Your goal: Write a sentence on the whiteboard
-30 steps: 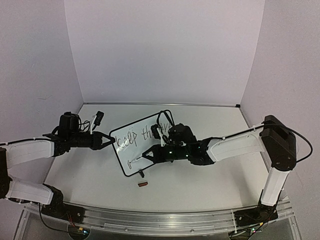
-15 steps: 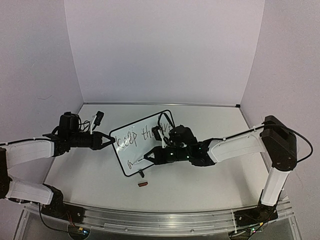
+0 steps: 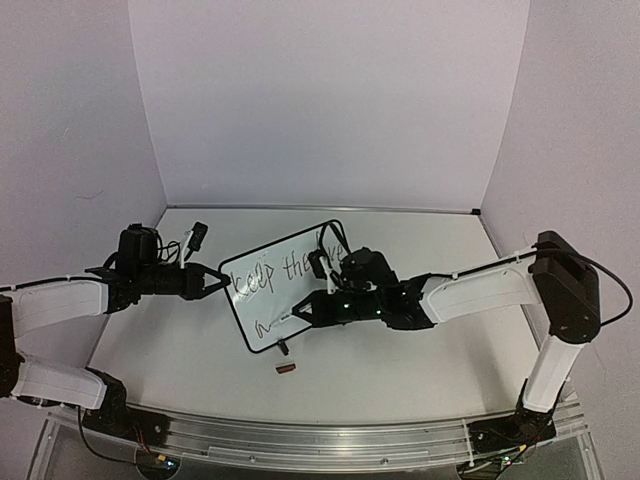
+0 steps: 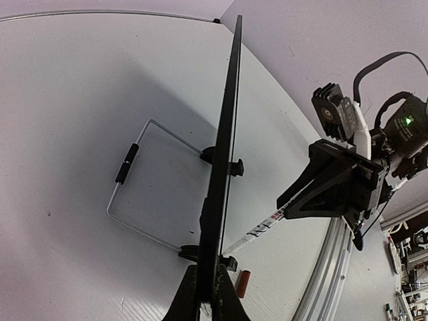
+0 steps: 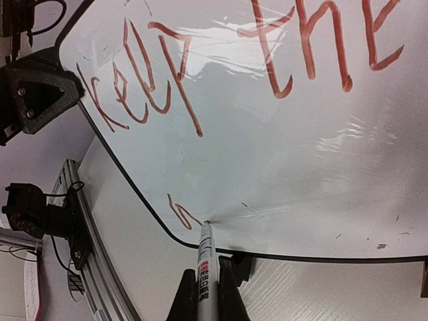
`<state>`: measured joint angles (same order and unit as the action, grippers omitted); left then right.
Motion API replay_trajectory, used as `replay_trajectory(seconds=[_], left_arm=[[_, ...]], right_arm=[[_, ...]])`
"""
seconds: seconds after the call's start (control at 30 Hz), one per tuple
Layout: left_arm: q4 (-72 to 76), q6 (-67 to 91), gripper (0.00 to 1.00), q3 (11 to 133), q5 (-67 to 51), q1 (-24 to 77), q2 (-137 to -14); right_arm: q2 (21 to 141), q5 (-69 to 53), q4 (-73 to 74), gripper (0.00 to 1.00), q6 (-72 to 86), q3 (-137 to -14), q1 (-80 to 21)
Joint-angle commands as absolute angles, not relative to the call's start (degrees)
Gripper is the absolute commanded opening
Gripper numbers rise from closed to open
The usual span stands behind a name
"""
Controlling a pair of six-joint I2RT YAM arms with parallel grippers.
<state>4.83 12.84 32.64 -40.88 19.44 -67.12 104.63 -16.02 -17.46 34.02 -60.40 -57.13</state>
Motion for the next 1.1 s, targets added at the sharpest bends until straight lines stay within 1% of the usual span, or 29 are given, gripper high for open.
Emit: replay_trajectory(seconds=[0.0, 0.17, 0.63, 1.07], left_arm=[[4.1, 10.37, 0.0, 34.37, -37.35, 18.99, -65.94], [4.21, 10.4, 0.0, 34.29, -37.39, 18.99, -65.95], [4.25, 10.37, 0.0, 34.3, -37.35, 19.01, -66.26], [4.17, 10.2, 0.0, 34.54, -37.35, 18.95, -66.58]], right_arm=[[100.07, -14.15, -17.87, 0.0, 33.05, -61.28, -56.87], [98.62, -14.65, -18.37, 0.0, 32.83, -62.27, -56.86], [103.82, -16.67, -18.67, 0.0, 32.37, -67.65, -56.57], [105.25, -15.42, -19.25, 0.0, 33.85, -65.29, -55.91]])
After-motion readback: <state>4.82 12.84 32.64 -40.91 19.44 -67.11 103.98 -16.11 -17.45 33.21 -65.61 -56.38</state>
